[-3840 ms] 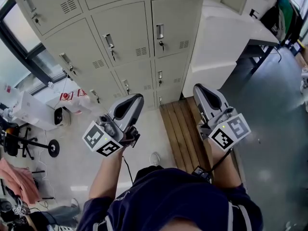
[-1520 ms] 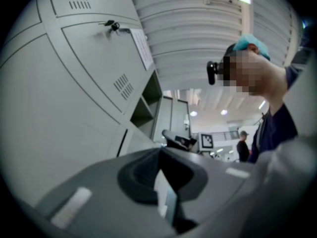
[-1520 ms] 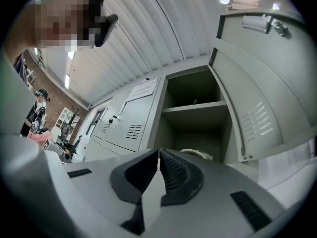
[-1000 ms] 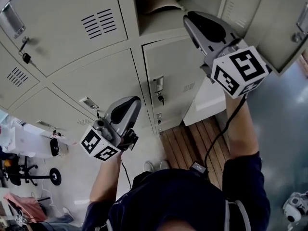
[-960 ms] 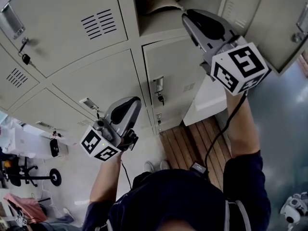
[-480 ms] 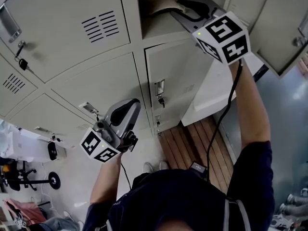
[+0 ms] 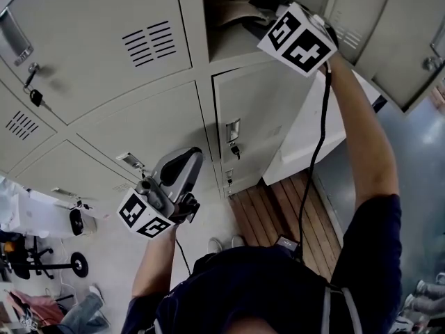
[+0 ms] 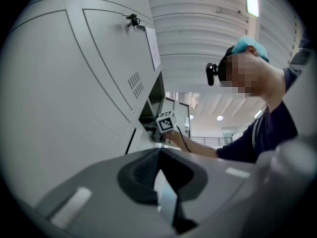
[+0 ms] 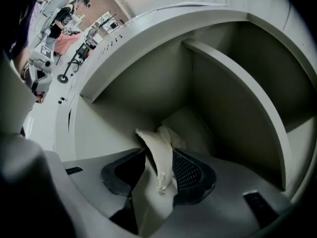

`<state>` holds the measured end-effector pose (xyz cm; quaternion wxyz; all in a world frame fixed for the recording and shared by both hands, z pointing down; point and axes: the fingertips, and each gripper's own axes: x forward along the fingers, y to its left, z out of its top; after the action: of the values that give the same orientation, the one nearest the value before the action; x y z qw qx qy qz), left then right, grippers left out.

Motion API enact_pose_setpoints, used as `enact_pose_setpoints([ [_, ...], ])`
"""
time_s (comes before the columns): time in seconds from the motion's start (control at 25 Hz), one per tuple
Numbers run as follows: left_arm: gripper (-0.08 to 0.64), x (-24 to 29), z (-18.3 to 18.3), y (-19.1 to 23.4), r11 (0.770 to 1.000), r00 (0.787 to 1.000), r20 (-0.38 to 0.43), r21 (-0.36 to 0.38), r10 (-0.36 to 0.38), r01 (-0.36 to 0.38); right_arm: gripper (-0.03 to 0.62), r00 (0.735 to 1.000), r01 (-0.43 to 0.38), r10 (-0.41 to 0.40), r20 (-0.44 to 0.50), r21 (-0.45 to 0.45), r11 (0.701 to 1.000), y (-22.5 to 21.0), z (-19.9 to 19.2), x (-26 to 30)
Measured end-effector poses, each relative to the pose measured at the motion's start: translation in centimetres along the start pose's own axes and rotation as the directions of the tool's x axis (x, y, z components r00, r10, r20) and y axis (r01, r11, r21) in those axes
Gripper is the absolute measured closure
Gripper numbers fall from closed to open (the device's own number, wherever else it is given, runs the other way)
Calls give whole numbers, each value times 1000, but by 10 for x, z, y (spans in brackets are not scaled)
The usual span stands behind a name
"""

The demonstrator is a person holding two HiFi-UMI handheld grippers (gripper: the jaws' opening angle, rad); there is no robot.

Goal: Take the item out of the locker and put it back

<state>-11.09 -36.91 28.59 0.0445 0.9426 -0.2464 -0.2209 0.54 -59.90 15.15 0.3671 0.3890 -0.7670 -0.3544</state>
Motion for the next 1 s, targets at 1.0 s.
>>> enact_pose_setpoints([
  [1.0,557,-8,3,9,1000,1000,25,-15,18,-18,543,982,6,-56,-182,-267,964,-12,-9,41],
])
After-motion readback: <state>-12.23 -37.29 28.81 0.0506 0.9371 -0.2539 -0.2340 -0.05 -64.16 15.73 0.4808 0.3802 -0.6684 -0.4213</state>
